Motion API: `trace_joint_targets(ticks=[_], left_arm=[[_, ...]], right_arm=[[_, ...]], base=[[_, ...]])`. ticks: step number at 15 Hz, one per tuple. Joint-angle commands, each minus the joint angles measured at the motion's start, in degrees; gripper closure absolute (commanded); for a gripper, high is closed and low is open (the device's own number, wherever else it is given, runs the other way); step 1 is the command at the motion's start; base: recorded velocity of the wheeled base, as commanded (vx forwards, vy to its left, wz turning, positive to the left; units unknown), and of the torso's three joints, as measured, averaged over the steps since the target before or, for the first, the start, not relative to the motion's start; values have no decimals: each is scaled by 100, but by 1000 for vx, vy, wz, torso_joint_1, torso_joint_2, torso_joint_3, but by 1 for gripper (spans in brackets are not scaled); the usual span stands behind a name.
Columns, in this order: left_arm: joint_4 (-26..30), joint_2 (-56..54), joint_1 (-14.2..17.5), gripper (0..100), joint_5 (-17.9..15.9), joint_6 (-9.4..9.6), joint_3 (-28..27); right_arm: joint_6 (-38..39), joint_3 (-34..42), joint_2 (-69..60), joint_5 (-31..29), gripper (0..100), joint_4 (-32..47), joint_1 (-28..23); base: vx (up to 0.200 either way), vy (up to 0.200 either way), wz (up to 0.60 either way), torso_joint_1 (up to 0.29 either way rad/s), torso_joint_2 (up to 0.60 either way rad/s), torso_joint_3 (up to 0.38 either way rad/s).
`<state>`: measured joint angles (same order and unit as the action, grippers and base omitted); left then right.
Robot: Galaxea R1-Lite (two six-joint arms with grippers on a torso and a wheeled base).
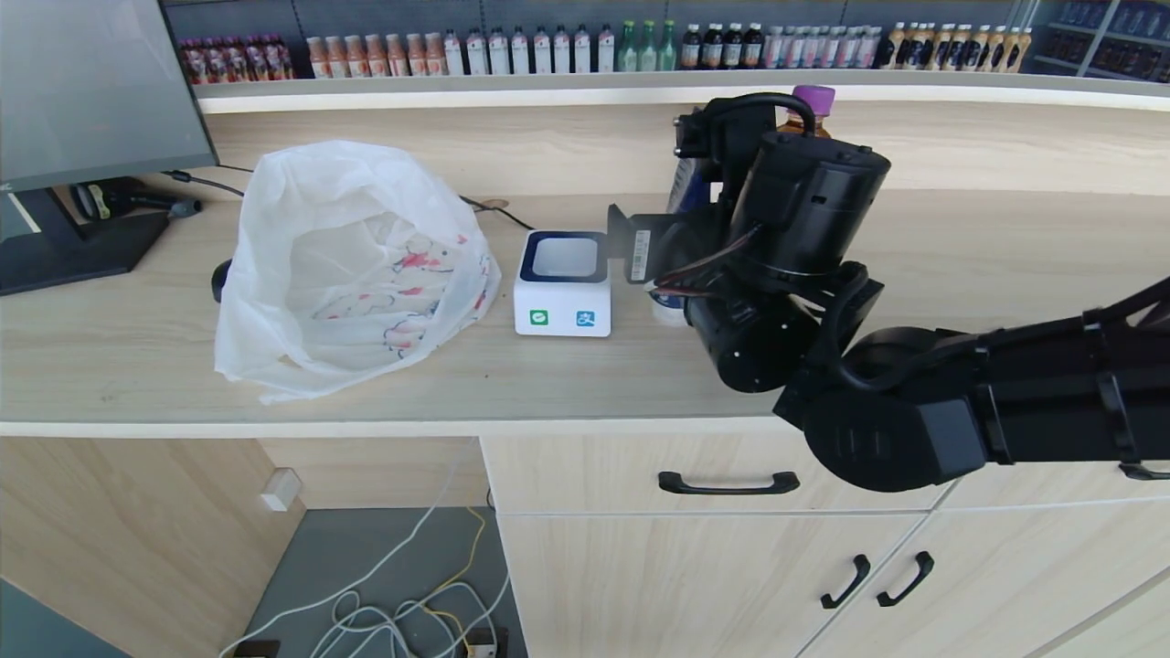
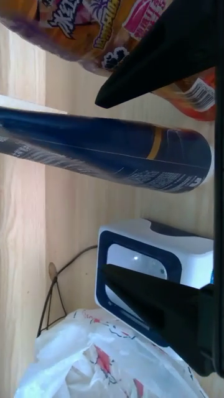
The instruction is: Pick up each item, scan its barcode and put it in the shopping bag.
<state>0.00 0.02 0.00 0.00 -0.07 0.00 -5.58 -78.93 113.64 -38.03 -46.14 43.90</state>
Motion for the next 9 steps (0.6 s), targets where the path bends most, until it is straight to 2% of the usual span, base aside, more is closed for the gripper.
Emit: trace_joint_targets(ticks=[1,5,9], left_arm=[[0,-2,0,100,0,-1,0],[0,-2,0,100,0,-1,0],[0,-2,0,100,0,-1,0]], right_arm=[[-4,10,88,-11,0,0,-4],[-31,-34,290,-231,0,-167,13],[-233,-26,633,-327,0,-879,-22]], base=[[0,0,0,0,0,0],[0,0,0,0,0,0],[0,0,0,0,0,0]])
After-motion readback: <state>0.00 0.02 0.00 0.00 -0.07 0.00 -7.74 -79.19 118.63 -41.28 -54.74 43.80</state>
